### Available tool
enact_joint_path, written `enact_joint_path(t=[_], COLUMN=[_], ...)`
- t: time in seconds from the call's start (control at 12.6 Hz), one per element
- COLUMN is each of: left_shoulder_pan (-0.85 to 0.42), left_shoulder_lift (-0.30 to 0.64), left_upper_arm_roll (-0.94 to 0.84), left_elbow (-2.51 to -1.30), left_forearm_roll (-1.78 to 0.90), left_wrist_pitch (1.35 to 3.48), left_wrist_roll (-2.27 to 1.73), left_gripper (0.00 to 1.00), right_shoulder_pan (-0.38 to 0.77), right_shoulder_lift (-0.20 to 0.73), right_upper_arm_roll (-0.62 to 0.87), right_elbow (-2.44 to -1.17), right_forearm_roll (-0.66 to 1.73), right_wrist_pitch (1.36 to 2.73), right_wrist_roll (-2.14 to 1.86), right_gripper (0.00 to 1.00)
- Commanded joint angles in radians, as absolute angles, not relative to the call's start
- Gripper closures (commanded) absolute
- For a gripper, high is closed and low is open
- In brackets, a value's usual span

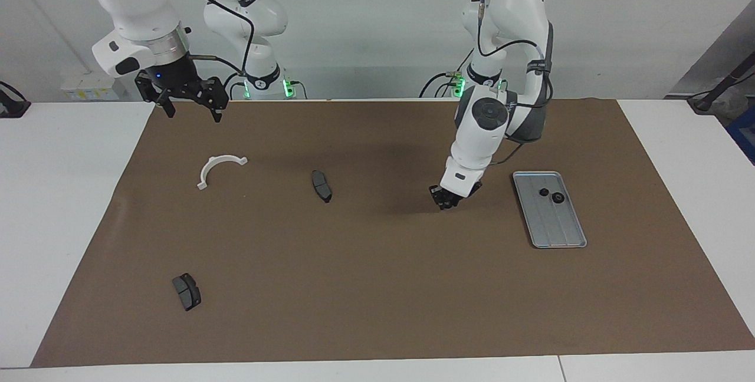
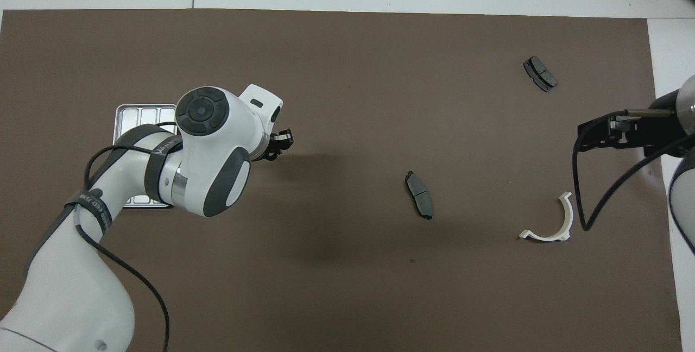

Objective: Place bearing gear from tray to pile
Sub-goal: 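Carry the gear with the left gripper to mid-table and release it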

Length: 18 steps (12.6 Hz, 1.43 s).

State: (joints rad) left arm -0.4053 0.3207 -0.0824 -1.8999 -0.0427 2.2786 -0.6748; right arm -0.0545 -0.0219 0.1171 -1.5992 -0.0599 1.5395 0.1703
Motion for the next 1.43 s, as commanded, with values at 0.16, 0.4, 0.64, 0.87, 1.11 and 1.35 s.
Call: enact_joint_path(t=[0.16, 0.4, 0.64, 0.87, 1.11, 1.35], left_shoulder_pan=[-0.532, -0.558, -0.555, -0.513, -0.381, -0.244], left_shoulder_lift=[0.353, 0.348, 0.350, 0.341, 0.299, 0.250], left_upper_arm_roll=[-0.069, -0.069, -0.066, -0.060, -0.063, -0.063], left_elbow=[-1.864, -1.882, -1.878, -1.871, -1.867, -1.873], left_forearm_roll=[-0.080, -0.081, -0.080, -0.077, -0.072, -0.074], left_wrist_pitch=[2.301, 2.293, 2.298, 2.280, 2.205, 2.093], left_wrist_roll=[-0.776, -0.776, -0.775, -0.766, -0.668, -0.440], left_gripper=[0.76, 0.56, 0.07, 0.03, 0.02, 0.00], right_shoulder_pan=[-0.074, -0.074, -0.078, -0.058, 0.035, 0.159], right_shoulder_lift=[-0.038, -0.041, -0.043, -0.060, -0.086, -0.003], right_upper_arm_roll=[0.120, 0.120, 0.121, 0.132, 0.132, 0.132], right_elbow=[-1.621, -1.623, -1.632, -1.695, -1.813, -1.815], right_forearm_roll=[-0.043, -0.043, -0.043, -0.041, 0.009, 0.009], right_wrist_pitch=[1.552, 1.552, 1.562, 1.647, 1.776, 1.865], right_wrist_roll=[0.144, 0.144, 0.143, 0.153, 0.181, 0.331], right_gripper=[0.00, 0.00, 0.00, 0.00, 0.00, 0.00])
